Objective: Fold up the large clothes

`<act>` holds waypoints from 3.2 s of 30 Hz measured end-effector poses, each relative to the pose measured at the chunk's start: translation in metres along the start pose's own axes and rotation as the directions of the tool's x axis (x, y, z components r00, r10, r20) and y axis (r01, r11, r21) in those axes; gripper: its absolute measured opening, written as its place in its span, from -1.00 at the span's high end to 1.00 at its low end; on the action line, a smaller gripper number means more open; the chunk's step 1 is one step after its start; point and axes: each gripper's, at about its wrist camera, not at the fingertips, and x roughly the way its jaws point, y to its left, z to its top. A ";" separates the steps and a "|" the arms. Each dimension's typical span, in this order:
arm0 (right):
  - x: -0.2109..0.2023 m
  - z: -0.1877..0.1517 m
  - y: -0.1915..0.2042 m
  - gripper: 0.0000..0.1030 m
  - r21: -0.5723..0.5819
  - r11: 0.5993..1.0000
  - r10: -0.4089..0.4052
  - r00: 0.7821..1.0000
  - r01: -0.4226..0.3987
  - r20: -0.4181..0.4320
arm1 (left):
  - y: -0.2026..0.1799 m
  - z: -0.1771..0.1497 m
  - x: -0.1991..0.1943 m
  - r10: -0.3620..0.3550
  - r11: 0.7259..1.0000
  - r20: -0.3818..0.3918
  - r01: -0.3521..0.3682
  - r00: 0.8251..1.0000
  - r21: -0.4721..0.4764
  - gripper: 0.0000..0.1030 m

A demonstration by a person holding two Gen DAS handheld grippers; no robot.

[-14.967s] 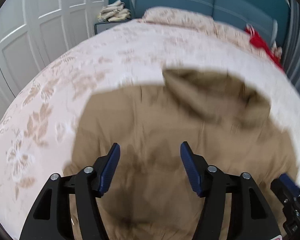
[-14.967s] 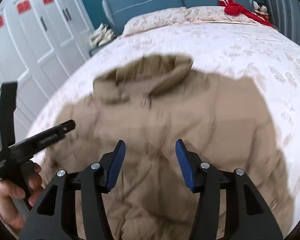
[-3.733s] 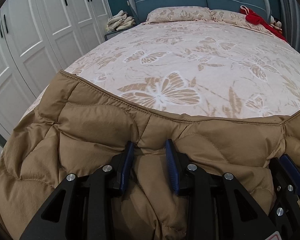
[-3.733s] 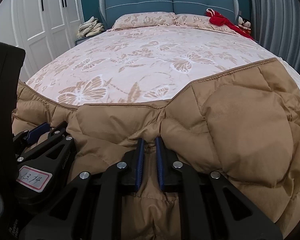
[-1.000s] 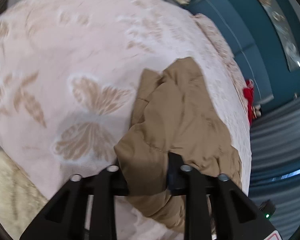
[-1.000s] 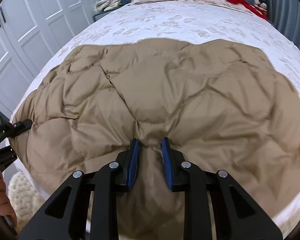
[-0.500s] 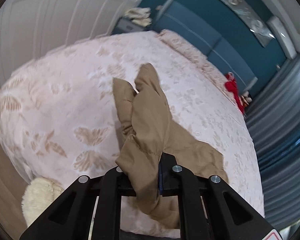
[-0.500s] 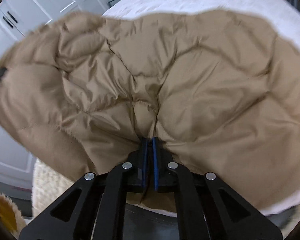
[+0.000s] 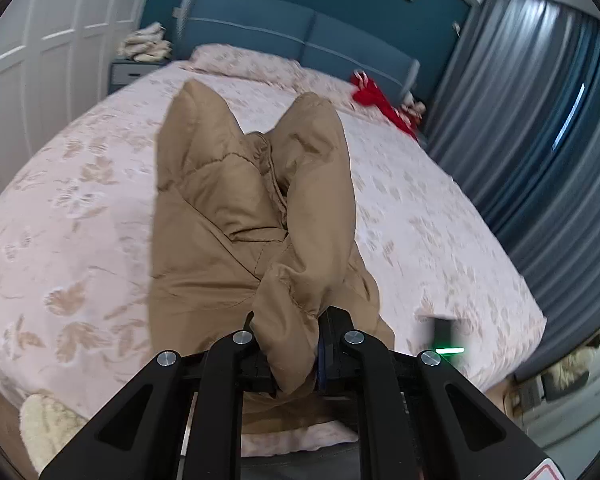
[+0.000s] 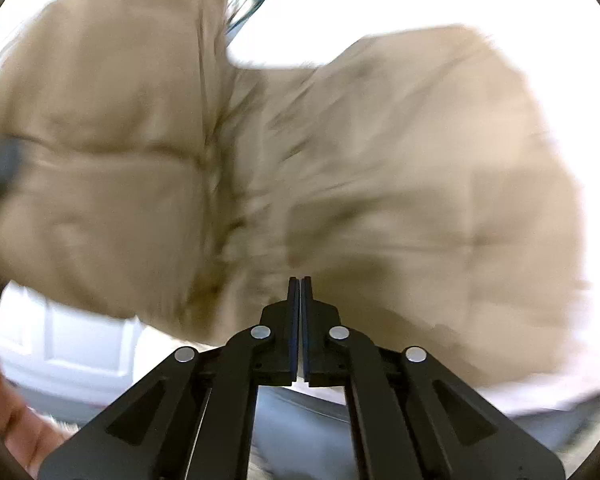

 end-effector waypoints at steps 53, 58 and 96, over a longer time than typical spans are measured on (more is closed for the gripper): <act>-0.131 0.027 -0.002 -0.04 -0.045 0.955 -0.277 0.934 0.295 0.227 | -0.018 -0.004 0.013 0.306 0.951 -0.045 -0.308 0.951 -0.032 -0.52; -0.104 0.060 0.036 -0.31 -0.126 0.945 -0.270 0.937 0.302 0.222 | 0.039 0.009 0.013 0.467 0.874 -0.076 -0.473 0.881 -0.110 -0.50; -0.014 0.087 -0.075 0.70 -0.008 0.858 -0.513 0.858 0.514 0.023 | -0.026 0.024 0.131 0.383 0.923 -0.221 -0.379 0.897 0.064 -0.49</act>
